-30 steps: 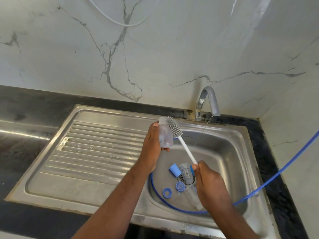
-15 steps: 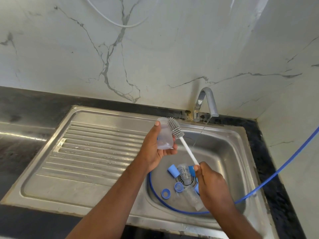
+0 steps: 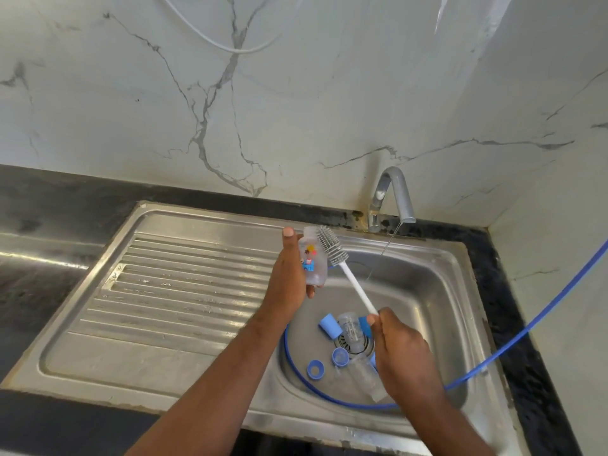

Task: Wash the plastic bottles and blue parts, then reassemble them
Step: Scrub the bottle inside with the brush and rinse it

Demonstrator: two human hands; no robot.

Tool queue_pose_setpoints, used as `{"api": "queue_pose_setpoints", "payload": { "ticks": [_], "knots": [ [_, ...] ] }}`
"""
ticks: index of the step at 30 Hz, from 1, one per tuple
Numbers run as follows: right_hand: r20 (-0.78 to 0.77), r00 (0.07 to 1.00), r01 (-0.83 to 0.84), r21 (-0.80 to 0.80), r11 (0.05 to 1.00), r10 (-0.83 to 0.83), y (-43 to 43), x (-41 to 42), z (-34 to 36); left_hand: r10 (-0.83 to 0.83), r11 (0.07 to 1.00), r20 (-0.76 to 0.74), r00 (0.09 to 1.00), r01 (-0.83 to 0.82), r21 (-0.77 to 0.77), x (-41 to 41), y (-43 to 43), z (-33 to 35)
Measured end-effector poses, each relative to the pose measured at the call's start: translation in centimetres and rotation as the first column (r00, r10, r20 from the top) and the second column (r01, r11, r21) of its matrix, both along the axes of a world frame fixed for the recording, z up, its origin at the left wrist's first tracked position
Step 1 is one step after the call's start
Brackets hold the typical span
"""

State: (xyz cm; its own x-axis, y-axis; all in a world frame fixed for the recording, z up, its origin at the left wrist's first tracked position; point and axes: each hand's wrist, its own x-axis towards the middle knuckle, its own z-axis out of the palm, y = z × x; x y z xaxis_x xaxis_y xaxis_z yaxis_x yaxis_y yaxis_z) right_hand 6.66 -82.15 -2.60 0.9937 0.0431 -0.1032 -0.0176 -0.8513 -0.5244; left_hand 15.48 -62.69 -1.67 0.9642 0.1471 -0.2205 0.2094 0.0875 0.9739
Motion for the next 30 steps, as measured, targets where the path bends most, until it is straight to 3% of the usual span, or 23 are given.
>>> {"api": "queue_pose_setpoints", "payload": {
  "ticks": [4, 8, 11, 18, 26, 30],
  "knots": [
    [-0.025, 0.998, -0.065, -0.036, 0.997, 0.064, 0.7, -1.2, 0.1, 0.043, 0.999, 0.020, 0.999, -0.043, 0.007, 0.3, 0.2, 0.2],
    [0.024, 1.000, 0.001, -0.011, 1.000, 0.000, -0.2, 0.1, 0.3, 0.028, 0.998, -0.012, 1.000, -0.027, 0.062, -0.4, -0.8, 0.6],
    [-0.033, 0.998, -0.058, -0.043, 0.997, 0.056, 0.2, -1.3, -0.2, 0.044, 0.998, 0.010, 0.999, -0.044, -0.043, -0.4, -0.6, 1.1],
    [-0.001, 0.999, -0.033, -0.008, 0.999, 0.033, -0.2, -1.6, -0.6, 0.047, 0.976, -0.039, 0.998, -0.054, -0.210, -0.1, -0.5, 1.0],
    [0.033, 0.998, -0.047, 0.011, 0.999, 0.047, -0.9, -1.9, -0.1, -0.036, 0.986, -0.023, 0.999, 0.032, -0.161, -0.7, -1.0, 0.8],
    [0.094, 0.996, 0.004, 0.044, 0.999, -0.008, -1.3, -0.3, 0.4, -0.068, 0.997, -0.059, 0.996, 0.065, -0.045, -0.8, -1.7, 0.2]
  ]
}}
